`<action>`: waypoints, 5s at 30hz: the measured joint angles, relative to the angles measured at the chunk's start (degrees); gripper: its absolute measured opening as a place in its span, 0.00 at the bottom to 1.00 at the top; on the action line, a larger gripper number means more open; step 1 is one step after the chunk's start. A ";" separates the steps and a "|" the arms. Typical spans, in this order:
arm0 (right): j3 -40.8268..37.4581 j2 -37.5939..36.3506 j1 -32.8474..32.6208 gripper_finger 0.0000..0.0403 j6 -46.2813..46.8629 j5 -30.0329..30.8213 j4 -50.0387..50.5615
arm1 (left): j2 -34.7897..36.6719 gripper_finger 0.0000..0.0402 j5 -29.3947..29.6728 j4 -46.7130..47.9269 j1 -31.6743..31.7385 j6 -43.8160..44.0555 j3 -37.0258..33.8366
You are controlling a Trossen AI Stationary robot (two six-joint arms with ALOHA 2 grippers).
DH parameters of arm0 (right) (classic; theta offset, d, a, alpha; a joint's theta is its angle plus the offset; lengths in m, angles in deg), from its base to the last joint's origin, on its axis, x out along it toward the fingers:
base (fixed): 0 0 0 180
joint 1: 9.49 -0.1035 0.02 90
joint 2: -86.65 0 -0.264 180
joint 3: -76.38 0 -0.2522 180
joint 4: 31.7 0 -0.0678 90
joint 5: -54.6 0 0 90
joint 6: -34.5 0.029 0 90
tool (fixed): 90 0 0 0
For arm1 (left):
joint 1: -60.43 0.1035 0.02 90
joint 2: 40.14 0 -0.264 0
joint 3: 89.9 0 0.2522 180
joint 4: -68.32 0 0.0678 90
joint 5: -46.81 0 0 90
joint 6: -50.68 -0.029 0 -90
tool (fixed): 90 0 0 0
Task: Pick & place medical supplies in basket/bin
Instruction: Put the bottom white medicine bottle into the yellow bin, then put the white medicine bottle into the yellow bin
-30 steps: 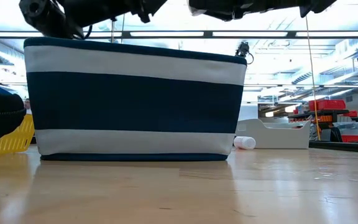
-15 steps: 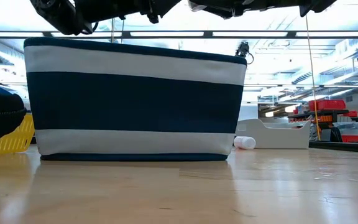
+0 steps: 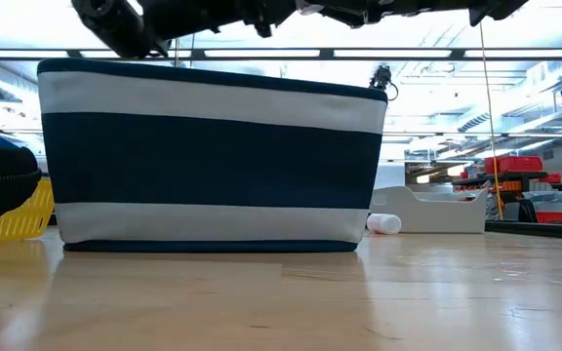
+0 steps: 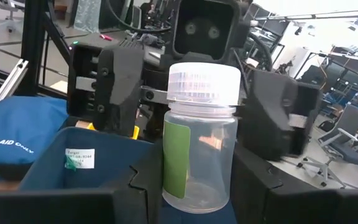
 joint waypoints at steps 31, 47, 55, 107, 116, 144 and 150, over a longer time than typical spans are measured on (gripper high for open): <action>0.00 -0.04 0.00 0.36 0.90 0.17 1.39 | -0.90 0.35 -0.65 -1.04 -0.11 -2.63 1.99; -0.04 -0.04 -0.09 0.71 4.04 3.11 9.79 | 1.60 0.35 -0.66 6.03 -0.13 -2.79 1.70; -0.04 -0.04 -1.47 0.63 5.28 2.03 13.51 | 9.30 0.35 0.69 24.35 -0.13 -2.36 1.70; -0.02 -0.92 -4.90 0.59 11.75 2.22 20.18 | 62.17 0.35 54.45 78.19 -50.42 47.23 -33.11; -0.02 -0.92 -4.90 0.59 12.16 2.22 20.36 | 56.34 0.35 57.94 73.36 -54.40 55.17 -38.54; 0.00 -0.92 -4.90 0.59 15.04 12.53 27.92 | 54.65 0.66 61.03 55.91 -54.47 46.25 -44.43; 0.00 -0.92 -2.84 0.59 19.39 23.33 37.89 | 54.74 0.65 66.46 46.44 -54.45 31.96 -42.36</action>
